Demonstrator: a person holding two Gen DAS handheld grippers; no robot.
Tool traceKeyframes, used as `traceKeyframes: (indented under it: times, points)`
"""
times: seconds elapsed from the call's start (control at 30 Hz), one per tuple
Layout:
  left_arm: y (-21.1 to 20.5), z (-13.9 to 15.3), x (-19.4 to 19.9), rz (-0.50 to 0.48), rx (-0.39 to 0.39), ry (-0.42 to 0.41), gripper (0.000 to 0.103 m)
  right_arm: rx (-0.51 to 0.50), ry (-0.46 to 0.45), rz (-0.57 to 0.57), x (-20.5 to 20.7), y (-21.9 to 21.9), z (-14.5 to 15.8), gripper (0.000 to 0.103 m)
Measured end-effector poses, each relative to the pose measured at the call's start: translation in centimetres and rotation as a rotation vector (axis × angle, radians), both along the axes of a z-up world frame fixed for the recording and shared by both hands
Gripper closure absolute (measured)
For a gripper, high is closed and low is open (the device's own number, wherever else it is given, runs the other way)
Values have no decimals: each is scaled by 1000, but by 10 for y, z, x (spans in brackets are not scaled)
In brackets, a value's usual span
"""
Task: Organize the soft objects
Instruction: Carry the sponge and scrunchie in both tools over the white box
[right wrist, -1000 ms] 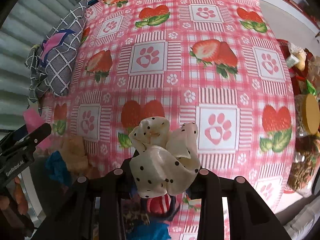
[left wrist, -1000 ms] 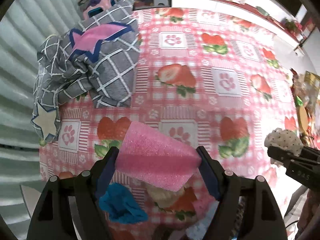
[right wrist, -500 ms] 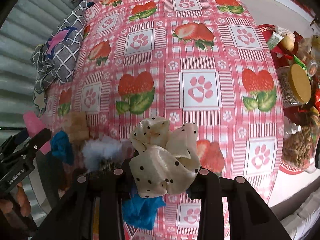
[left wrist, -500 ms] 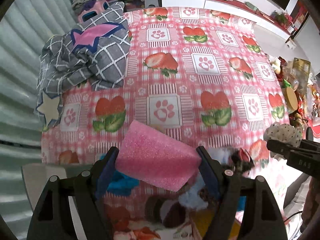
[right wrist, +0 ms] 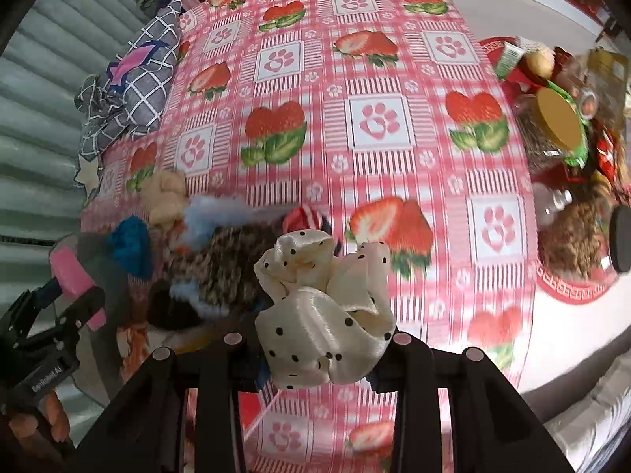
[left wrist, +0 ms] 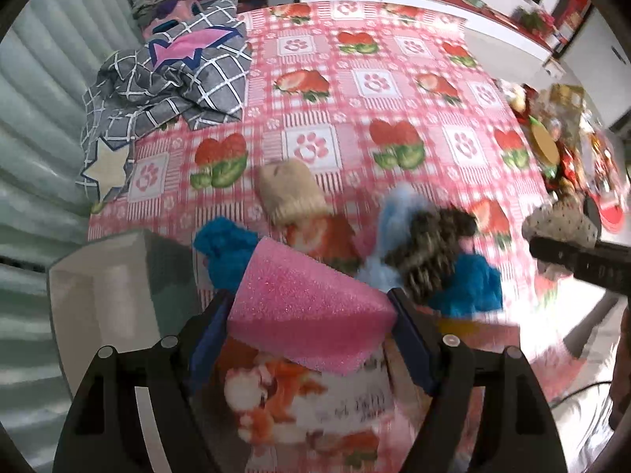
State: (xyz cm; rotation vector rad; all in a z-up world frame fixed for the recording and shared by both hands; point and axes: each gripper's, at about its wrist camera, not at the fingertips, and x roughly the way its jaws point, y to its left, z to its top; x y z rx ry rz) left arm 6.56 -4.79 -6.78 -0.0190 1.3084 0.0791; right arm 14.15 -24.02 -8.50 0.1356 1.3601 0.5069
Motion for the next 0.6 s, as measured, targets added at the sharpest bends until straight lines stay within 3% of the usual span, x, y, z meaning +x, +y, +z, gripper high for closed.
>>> traceKeyframes:
  times: [0.3, 0.6]
  points:
    - [-3, 17, -61, -85, 0, 4, 23, 11, -7, -51, -63, -13, 25, 66]
    - [25, 25, -111, -44, -29, 19, 22, 15, -20, -39, -117, 3, 44, 66]
